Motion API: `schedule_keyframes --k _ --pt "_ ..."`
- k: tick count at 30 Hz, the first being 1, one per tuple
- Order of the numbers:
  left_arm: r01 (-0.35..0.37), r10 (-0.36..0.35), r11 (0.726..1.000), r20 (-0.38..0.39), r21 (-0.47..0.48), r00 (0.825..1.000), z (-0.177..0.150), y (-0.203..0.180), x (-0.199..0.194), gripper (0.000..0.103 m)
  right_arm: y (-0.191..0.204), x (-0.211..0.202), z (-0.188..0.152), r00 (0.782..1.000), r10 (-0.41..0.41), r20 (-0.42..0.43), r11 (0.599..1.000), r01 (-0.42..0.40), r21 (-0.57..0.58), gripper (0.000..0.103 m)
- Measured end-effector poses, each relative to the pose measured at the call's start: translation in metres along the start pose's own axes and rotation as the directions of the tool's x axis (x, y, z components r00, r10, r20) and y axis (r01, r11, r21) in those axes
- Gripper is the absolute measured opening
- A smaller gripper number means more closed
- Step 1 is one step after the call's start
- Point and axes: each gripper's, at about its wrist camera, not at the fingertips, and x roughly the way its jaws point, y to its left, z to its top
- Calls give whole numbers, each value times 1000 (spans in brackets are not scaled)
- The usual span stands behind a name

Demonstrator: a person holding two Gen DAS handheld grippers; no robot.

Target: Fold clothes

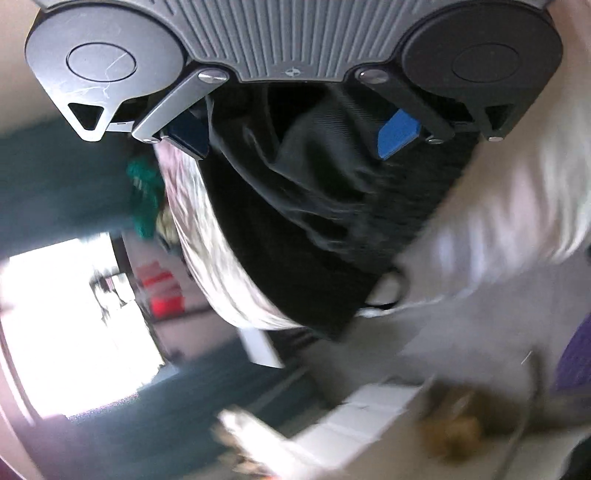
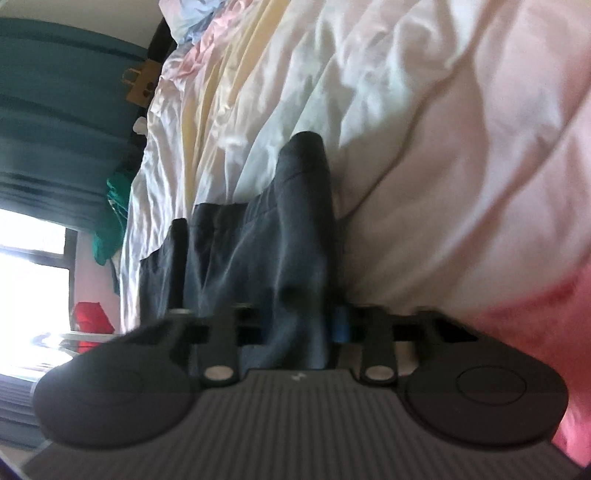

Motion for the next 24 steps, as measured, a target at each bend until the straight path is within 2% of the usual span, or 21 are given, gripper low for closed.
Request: schedule_keyframes --k 1,3,6,8,12,16,21,24 --pt "-1 1 999 -9 -45 1000 0 7 -1 100 2 1 2 1000 12 13 1000 -12 -19 6" --pt "-1 -2 994 -27 -109 1000 -1 17 -1 100 11 -6 7 994 91 69 993 -85 -79 6" --pt "-2 -5 991 -49 -137 999 -9 18 3 100 29 -21 5 970 203 131 968 -179 -178 6" --pt "-20 10 985 -60 -169 998 -19 17 2 100 38 -29 1 960 231 155 955 -194 -225 5" --pt "-5 -4 984 -47 -181 999 -36 11 -6 100 38 -28 2 971 179 156 967 -144 -212 6" --pt "11 -31 980 -98 -200 995 -48 11 2 100 29 -19 4 986 105 127 983 -84 -161 6" --pt "-48 22 979 -133 -198 991 -50 10 30 100 24 -19 0 988 107 115 986 -91 -140 7" --pt "-79 70 973 -48 -215 996 -49 15 38 94 17 -17 0 985 144 92 987 -136 -91 8"
